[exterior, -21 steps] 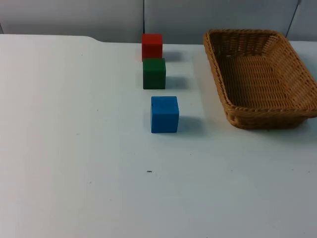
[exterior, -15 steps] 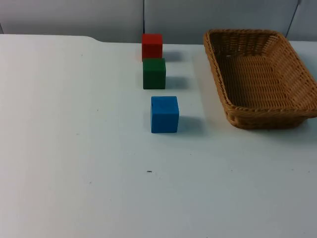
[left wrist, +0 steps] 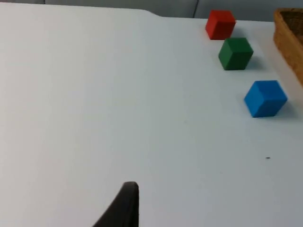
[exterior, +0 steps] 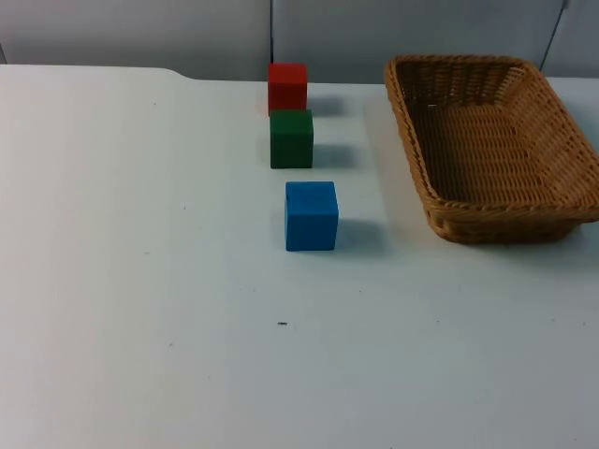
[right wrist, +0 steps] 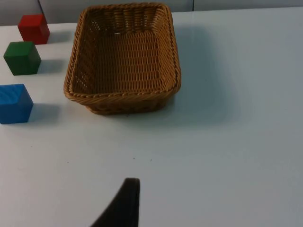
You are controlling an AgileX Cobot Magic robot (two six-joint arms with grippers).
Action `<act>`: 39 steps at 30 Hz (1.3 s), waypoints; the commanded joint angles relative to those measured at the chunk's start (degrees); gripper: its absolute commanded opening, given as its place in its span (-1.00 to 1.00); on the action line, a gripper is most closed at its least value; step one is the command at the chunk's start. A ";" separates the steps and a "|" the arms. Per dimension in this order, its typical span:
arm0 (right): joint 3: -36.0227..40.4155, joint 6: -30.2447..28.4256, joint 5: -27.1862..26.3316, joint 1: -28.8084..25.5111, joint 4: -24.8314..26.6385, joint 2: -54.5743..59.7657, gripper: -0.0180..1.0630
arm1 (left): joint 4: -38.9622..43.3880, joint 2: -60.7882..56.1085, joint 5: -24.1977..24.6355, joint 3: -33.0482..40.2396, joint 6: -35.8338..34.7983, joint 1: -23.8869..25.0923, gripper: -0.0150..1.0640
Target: Pick up the basket with the left hand and place the blue cube into the basket with the right hand.
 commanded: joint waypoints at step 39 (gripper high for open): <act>0.47 1.11 -0.49 -0.43 -0.31 -0.21 0.97 | -63.83 80.45 -12.44 -31.25 55.51 -8.92 0.96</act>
